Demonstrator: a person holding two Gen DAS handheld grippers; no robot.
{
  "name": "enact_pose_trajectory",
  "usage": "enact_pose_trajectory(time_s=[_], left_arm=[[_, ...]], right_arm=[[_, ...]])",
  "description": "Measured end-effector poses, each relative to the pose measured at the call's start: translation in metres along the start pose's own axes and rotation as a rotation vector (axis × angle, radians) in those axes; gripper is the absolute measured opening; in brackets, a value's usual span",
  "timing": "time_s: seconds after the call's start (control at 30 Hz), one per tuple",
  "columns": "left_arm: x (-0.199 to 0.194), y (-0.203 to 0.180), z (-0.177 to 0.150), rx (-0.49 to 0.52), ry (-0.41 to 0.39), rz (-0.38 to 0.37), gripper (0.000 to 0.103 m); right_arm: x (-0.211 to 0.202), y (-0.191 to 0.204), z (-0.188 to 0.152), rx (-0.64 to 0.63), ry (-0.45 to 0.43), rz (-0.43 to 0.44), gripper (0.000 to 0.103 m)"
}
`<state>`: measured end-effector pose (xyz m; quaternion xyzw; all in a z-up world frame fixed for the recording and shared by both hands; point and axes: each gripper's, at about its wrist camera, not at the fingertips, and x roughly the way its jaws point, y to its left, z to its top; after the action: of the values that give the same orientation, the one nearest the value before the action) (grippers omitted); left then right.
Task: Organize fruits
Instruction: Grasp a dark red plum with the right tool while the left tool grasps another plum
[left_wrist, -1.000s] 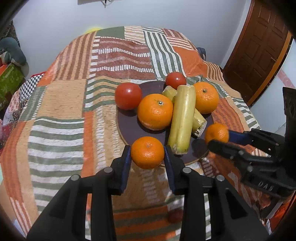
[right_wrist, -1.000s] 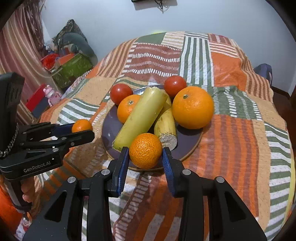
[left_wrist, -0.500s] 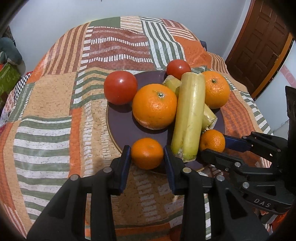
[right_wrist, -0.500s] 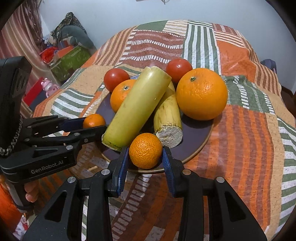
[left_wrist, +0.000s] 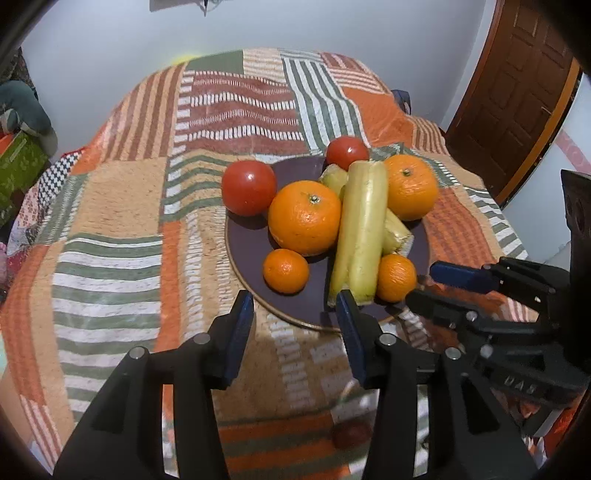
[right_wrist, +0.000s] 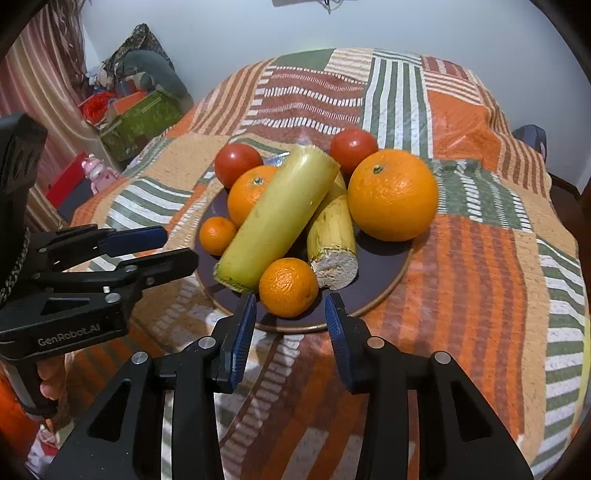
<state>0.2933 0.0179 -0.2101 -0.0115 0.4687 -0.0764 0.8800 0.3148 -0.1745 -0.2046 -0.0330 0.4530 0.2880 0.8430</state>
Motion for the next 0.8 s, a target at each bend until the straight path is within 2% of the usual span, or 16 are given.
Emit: enact_pose_trajectory(time_s=[0.37,0.47,0.63,0.8], left_arm=[[-0.080,-0.014,-0.025,0.028,-0.092,0.024,0.047],[-0.098,-0.020,-0.036,0.035,-0.108,0.030,0.051],[-0.112,-0.027,-0.057,0.056,-0.104,0.048,0.054],[-0.111,-0.026,-0.077,0.034,-0.083,0.047,0.060]], right_arm=[[-0.066,0.022,-0.013,-0.048,-0.096,-0.035,0.037],[-0.078,0.028,-0.022,-0.057,-0.116,-0.044,0.044],[-0.082,0.033,-0.035,-0.072,-0.092,-0.034,0.045],[-0.076,0.036,-0.051,-0.080,-0.044,-0.008,0.045]])
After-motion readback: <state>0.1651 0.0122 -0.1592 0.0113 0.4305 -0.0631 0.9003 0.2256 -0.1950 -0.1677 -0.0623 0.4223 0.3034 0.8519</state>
